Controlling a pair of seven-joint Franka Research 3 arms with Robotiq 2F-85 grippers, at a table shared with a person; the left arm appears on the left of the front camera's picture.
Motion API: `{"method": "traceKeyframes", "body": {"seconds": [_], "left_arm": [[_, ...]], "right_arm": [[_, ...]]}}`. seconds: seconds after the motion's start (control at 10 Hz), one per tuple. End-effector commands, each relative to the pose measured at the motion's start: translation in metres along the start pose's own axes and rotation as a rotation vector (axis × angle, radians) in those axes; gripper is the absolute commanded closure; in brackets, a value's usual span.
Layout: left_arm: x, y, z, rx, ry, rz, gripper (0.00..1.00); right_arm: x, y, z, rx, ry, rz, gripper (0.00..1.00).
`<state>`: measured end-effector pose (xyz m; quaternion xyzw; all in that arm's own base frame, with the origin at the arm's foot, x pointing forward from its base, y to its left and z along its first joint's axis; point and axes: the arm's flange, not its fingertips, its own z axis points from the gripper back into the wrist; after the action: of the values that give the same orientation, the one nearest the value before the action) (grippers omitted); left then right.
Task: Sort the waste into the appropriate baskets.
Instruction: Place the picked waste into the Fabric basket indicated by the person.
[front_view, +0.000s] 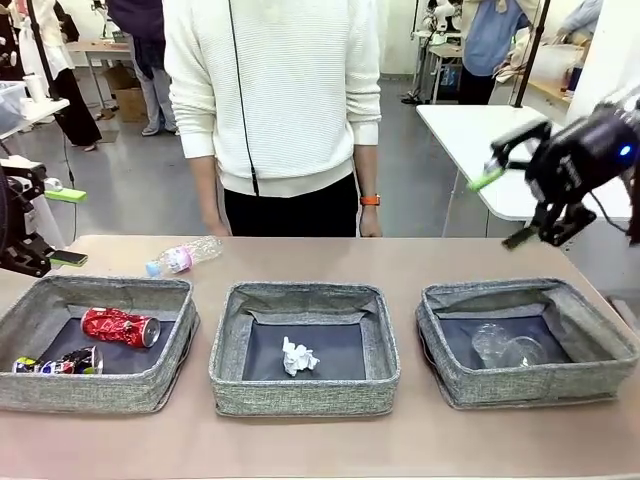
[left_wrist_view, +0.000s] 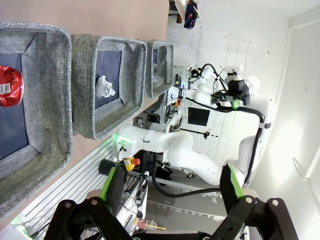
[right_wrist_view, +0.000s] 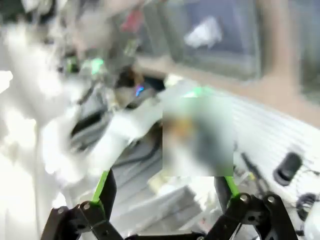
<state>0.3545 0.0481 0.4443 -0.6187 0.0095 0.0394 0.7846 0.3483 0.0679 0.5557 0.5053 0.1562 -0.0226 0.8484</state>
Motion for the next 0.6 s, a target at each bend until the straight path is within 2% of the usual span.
{"method": "traceKeyframes", "body": {"seconds": [0.0,0.1,0.3,0.5], "left_arm": [[-0.002,0.0,0.001,-0.01,0.001,-0.02,0.0],[-0.002,0.0,0.001,-0.01,0.001,-0.02,0.0],[-0.002,0.0,0.001,-0.01,0.001,-0.02,0.0],[-0.002,0.0,0.001,-0.01,0.001,-0.02,0.0]], "right_arm": [[0.01,-0.006,0.003,0.253,0.201,0.089,0.0],[0.009,-0.01,0.004,0.287,0.221,0.114,0.0],[0.006,-0.036,0.01,0.317,0.152,0.099,0.0],[0.0,-0.068,0.009,0.125,-0.014,0.113,0.0]]}}
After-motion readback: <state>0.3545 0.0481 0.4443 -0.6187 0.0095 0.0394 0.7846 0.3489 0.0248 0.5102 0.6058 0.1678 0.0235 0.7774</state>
